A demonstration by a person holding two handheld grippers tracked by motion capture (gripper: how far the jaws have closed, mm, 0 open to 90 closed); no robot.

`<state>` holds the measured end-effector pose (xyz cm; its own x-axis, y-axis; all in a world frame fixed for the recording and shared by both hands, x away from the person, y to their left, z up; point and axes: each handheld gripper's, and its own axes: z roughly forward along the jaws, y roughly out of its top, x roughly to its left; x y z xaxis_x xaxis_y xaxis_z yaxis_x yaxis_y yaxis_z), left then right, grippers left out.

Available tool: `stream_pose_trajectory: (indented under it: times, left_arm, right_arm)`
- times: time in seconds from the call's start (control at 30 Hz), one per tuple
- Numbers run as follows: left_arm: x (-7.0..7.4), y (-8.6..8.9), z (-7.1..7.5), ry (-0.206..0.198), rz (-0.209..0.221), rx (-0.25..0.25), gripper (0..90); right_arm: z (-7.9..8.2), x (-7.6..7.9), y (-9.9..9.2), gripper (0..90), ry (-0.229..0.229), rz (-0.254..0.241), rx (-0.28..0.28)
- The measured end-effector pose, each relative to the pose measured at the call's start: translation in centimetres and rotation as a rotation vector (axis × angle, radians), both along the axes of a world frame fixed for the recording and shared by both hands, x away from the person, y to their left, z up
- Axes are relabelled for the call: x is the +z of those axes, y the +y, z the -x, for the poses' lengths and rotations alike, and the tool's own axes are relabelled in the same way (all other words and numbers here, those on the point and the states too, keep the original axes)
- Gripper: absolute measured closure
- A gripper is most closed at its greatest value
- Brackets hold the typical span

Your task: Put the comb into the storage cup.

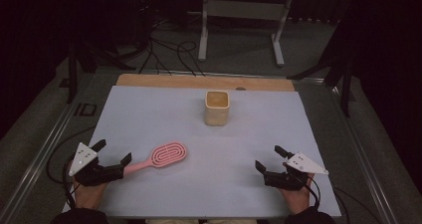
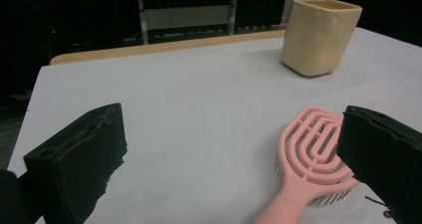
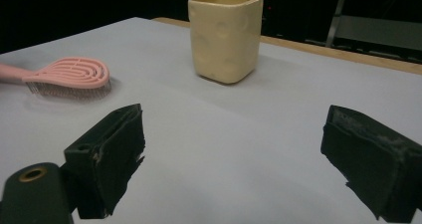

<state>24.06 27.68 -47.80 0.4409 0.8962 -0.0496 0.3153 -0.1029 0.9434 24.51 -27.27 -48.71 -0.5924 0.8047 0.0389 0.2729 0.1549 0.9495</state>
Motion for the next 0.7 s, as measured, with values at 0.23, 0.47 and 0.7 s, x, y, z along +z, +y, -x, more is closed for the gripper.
stream_pose_trajectory:
  times: [0.23,0.47,0.7]
  left_arm:
    - [0.0,-0.4,0.0,0.003,-0.005,-0.017,0.0]
    - [0.3,-0.8,-0.3,0.011,-0.004,-0.038,0.0]
    - [0.8,-1.4,-1.1,0.034,-0.028,-0.072,0.0]
  right_arm:
    - [-0.1,0.0,-0.2,9.5,0.008,0.004,0.005]
    - [-0.2,-0.2,-0.2,9.5,0.022,0.015,0.005]
    - [-0.4,-0.3,-0.3,9.4,0.032,0.020,0.009]
